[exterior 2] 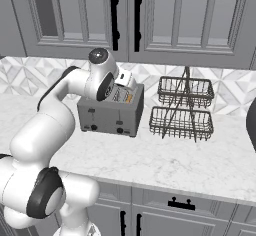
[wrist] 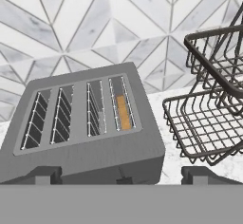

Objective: Start the toaster. Once the lever pops up, take the bread to the plate on the dining counter.

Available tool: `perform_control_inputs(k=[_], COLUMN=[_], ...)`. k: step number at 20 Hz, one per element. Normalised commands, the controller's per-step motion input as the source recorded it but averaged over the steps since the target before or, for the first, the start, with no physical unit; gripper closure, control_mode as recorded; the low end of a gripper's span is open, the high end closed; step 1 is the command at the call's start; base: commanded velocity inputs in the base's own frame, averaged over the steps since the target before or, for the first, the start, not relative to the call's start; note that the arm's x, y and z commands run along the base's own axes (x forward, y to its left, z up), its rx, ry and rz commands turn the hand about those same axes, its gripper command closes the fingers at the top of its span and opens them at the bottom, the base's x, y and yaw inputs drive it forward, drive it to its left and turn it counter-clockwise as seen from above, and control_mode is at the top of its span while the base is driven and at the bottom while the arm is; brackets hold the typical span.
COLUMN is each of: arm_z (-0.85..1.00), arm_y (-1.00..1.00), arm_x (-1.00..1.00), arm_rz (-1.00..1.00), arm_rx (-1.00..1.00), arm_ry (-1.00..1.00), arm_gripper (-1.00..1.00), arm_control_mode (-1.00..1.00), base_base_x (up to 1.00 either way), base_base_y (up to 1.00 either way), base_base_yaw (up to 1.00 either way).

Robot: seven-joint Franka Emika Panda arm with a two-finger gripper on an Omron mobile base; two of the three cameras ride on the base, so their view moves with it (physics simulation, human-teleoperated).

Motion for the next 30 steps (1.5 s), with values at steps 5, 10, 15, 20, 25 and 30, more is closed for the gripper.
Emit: perform_control_inputs(k=[5,10,15,20,25,30], arm_z=[0.00,0.00,0.00,0.00,0.00,0.00], arm_y=[0.00,0.00,0.00,0.00,0.00,0.00], arm_x=[0.00,0.00,0.00,0.00,0.00,0.00], arm_rz=[0.00,0.00,0.00,0.00,0.00,0.00], arm_rx=[0.00,0.00,0.00,0.00,0.00,0.00], arm_ry=[0.00,0.00,0.00,0.00,0.00,0.00], arm_gripper=[-1.00,-1.00,-1.00,-1.00,-1.00,-1.00], arm_control_mode=[-1.00,-1.00,-1.00,-1.00,-1.00,-1.00], base_base_x=[0.00,0.00,0.00,0.00,0.00,0.00], base_base_y=[0.00,0.00,0.00,0.00,0.00,0.00], base_base_yaw=[0.00,0.00,0.00,0.00,0.00,0.00])
